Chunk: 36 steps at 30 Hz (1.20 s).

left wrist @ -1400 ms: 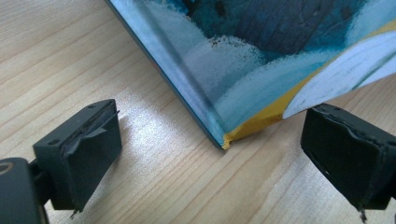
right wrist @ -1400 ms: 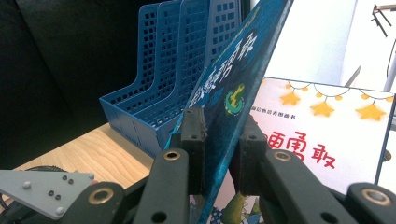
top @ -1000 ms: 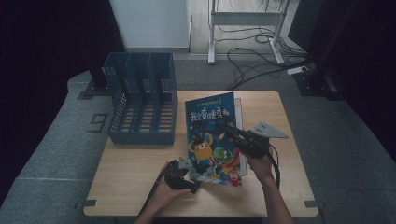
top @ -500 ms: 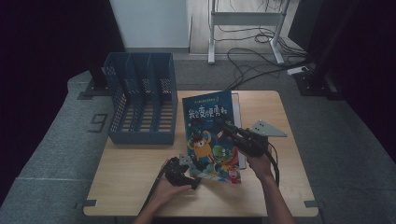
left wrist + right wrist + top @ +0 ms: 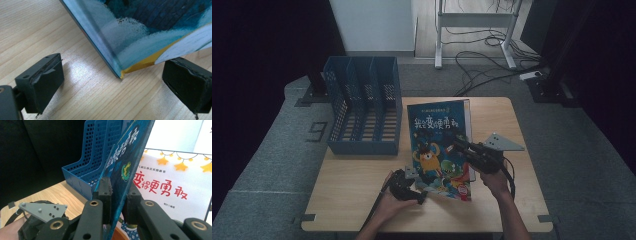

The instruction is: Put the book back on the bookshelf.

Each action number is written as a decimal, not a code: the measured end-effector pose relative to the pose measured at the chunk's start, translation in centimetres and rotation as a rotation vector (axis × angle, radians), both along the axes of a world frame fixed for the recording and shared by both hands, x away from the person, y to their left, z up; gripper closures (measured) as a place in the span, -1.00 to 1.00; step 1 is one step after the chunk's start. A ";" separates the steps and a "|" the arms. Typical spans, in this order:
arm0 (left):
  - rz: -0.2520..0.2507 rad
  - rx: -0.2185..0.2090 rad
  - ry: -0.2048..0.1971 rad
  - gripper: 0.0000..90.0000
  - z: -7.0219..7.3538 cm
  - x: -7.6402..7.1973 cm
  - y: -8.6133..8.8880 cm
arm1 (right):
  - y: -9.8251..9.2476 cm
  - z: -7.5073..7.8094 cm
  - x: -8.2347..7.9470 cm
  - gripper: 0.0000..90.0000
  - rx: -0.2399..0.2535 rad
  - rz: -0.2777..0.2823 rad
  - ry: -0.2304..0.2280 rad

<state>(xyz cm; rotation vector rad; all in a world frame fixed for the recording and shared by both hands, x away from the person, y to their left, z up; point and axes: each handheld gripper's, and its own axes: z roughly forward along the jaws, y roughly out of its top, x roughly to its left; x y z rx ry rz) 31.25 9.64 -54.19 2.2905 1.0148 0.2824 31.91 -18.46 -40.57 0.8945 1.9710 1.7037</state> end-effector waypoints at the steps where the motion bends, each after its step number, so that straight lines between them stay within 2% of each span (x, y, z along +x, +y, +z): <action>1: 0.000 0.001 -0.001 -0.92 0.0 0.0 0.0 | 0.0 0.0 -0.1 0.75 0.000 0.001 -0.001; 10: 0.009 0.003 -0.010 -0.92 -0.1 -0.1 -0.1 | -0.3 -0.3 -0.1 0.76 0.016 0.001 0.004; 15: 0.015 0.003 -0.008 -0.92 -0.1 0.0 -0.1 | -0.3 -0.3 -0.2 0.76 0.012 0.000 -0.010; 21: 0.029 -0.001 0.000 -0.94 0.0 0.7 -0.2 | -0.2 -0.1 0.7 0.76 0.007 0.009 -0.008; 25: 0.048 -0.013 0.010 -0.94 0.1 1.8 -0.2 | 0.1 0.3 2.0 0.76 -0.013 0.031 -0.024; 30: 0.070 -0.032 0.019 -0.94 0.1 2.6 0.2 | 0.6 0.4 2.8 0.77 0.000 0.034 -0.041; 36: 0.076 -0.037 0.019 -0.92 0.1 2.3 0.2 | 0.5 0.3 2.1 0.78 -0.004 0.033 -0.053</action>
